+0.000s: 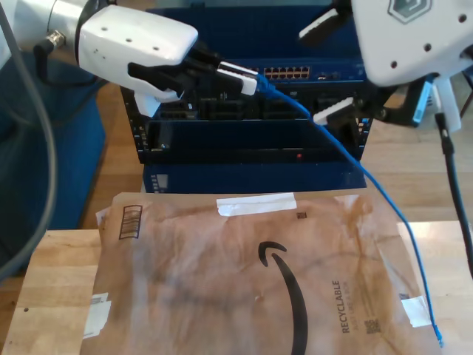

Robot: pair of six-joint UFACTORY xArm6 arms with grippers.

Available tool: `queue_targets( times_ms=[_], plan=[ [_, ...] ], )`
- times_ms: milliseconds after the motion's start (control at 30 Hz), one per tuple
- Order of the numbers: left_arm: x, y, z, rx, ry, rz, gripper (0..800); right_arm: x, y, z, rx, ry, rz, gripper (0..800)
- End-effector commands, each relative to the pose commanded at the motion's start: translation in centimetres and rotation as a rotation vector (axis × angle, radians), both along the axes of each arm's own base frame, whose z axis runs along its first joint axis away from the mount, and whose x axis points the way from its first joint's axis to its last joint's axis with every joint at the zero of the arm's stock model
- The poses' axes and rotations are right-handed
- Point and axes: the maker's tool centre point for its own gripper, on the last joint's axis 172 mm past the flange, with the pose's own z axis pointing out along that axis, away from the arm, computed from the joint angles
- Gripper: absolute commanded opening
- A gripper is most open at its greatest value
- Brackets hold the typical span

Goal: Grab the cable and plug it in

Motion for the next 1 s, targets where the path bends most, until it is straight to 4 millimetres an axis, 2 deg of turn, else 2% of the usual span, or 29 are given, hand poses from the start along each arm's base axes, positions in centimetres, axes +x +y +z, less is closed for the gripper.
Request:
queue_targets(
  times_ms=[67, 167, 300, 433, 533, 600, 767, 833, 900, 1000],
  plan=[
    [-0.2, -0.2, 0.2, -0.015, 0.065, -0.012, 2, -0.2, -0.1, 0.5, -0.002, -0.025, 0.009, 798],
    [-0.9, -0.3, 0.5, -0.042, 0.149, -0.048, 2, 0.6, -0.6, 1.4, 0.015, -0.094, -0.025, 798],
    [-1.6, -0.1, 1.6, -0.085, 0.163, -0.087, 2, 2.2, -1.3, 0.8, 0.03, -0.154, -0.071, 796],
    [-1.8, 0.2, 2.1, -0.123, 0.203, -0.11, 2, 3.1, -0.5, 1.2, 0.045, -0.259, -0.072, 796],
    [-2.1, 0.6, 1.8, -0.128, 0.237, -0.128, 2, 2.5, 1.2, 2.4, 0.056, -0.371, -0.025, 796],
    [-2.4, 0.8, 1.9, -0.127, 0.276, -0.146, 2, 2.2, 0.8, 3.3, 0.075, -0.428, -0.048, 794],
    [-2.2, 1.4, 2.5, -0.16, 0.283, -0.137, 2, -0.7, 0.3, 5.4, 0.119, -0.524, -0.053, 792],
    [-2.2, 1.5, 3.0, -0.188, 0.301, -0.152, 2, -1.6, 1.1, 5.9, 0.129, -0.534, -0.025, 792],
    [-2.3, 1.5, 3.9, -0.218, 0.309, -0.161, 2, -2.3, 2.1, 5.4, 0.134, -0.53, 0.008, 792],
    [-2.5, 2.0, 5.0, -0.263, 0.305, -0.179, 2, -1.8, 2.0, 4.7, 0.132, -0.529, -0.004, 792]
  ],
)
